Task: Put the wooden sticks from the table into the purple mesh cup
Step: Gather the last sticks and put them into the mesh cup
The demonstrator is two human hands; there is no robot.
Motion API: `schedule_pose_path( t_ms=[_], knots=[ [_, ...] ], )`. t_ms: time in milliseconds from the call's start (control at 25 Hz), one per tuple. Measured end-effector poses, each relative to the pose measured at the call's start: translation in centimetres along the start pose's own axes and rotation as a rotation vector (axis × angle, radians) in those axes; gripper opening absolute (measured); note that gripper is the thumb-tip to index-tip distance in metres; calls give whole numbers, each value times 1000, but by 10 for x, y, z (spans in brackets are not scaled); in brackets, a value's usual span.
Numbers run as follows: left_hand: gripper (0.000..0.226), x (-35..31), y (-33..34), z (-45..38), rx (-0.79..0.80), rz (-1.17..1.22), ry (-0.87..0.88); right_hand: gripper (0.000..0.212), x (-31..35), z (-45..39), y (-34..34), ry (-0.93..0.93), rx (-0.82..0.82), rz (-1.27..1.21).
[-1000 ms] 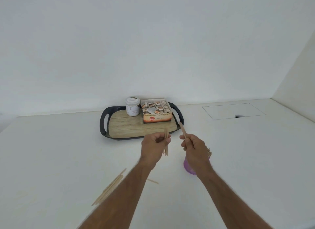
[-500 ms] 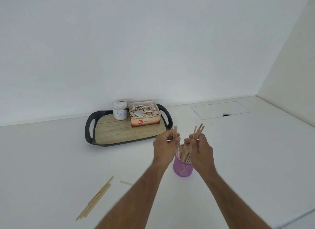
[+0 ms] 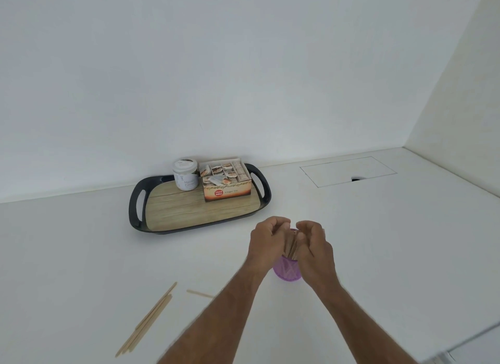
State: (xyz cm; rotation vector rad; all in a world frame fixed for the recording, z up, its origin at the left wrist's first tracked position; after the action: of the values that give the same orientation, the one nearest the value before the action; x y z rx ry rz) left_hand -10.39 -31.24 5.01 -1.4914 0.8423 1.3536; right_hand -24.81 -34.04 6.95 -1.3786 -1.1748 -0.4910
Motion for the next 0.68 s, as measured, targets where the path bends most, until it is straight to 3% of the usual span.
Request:
schedule_pose_path(
  t_ms=[200,360,520,680],
  knots=[
    [17,-6,-24,3,-63,27,62,36,13,1,2,-73,-36,83],
    [15,-4,-60,9,-139,-44,78,48,43,12,9,-268,-96,162],
    [13,12,-102,20,-189,-96,-4,29,79,34,29,-604,-183,322],
    [15,39,-148,37,-209,-267,-140,13,84,49,90,-681,62,378]
  ],
)
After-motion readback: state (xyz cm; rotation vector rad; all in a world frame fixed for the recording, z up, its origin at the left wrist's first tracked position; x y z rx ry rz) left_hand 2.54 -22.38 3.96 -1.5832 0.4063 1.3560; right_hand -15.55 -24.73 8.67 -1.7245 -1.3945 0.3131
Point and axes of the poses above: each hand's wrist, its own z-axis away from the middle knuckle, its own y-axis out of the palm, x = y × z, the point moved 10 cm from there along -z, towards the middle knuckle, and after that the axes turned 7 degrees about x, right-handed, at the moved point
